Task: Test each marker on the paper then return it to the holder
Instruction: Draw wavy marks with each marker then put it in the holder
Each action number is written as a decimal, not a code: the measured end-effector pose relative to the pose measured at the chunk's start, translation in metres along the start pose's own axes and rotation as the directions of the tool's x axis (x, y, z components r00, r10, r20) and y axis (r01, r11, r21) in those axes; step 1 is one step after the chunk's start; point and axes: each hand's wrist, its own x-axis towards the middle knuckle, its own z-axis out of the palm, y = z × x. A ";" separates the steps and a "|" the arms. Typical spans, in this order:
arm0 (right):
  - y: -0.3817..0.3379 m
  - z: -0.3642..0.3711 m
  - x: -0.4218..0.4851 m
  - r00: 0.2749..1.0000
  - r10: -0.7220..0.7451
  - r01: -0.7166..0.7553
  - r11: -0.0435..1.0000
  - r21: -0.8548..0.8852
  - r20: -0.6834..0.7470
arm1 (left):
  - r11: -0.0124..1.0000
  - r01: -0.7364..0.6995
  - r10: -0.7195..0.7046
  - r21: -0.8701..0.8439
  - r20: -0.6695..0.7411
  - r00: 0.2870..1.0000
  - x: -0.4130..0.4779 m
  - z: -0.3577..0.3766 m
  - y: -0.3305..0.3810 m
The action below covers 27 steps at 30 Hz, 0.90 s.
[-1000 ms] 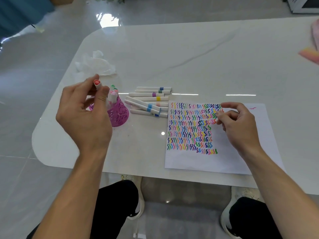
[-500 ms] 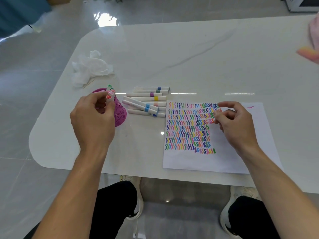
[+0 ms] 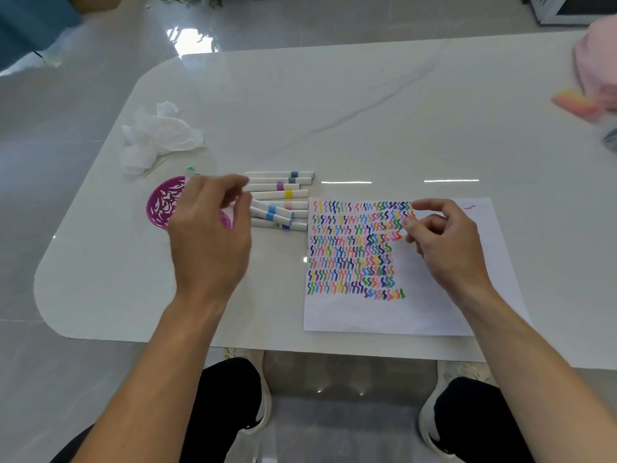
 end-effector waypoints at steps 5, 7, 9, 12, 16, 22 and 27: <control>0.000 -0.005 0.003 1.000 0.005 -0.005 1.000 -0.004 -0.021 | 1.000 0.009 -0.009 -0.001 0.235 0.972 0.000 0.025 0.005; 0.000 -0.006 0.004 1.000 0.009 -0.008 1.000 0.008 -0.027 | 0.999 0.022 -0.030 0.029 0.295 0.955 -0.002 0.034 0.003; 0.000 -0.006 0.005 1.000 0.010 -0.009 1.000 0.015 -0.024 | 0.997 0.027 -0.048 0.067 0.346 0.937 -0.004 0.043 0.001; 0.000 -0.006 0.005 1.000 0.013 -0.013 1.000 0.016 -0.014 | 0.991 -0.003 -0.051 0.134 0.399 0.915 -0.008 0.054 0.001; 0.000 -0.013 0.007 1.000 0.013 -0.013 1.000 0.019 -0.024 | 0.983 -0.014 -0.062 0.183 0.405 0.912 -0.011 0.063 0.000; 0.003 -0.020 0.008 0.999 0.021 -0.020 0.999 0.028 -0.033 | 0.971 -0.014 -0.088 0.239 0.410 0.908 -0.011 0.072 -0.002; 0.003 -0.022 0.010 0.999 0.028 -0.027 0.999 0.034 -0.034 | 0.963 -0.001 -0.111 0.270 0.402 0.909 -0.011 0.075 0.005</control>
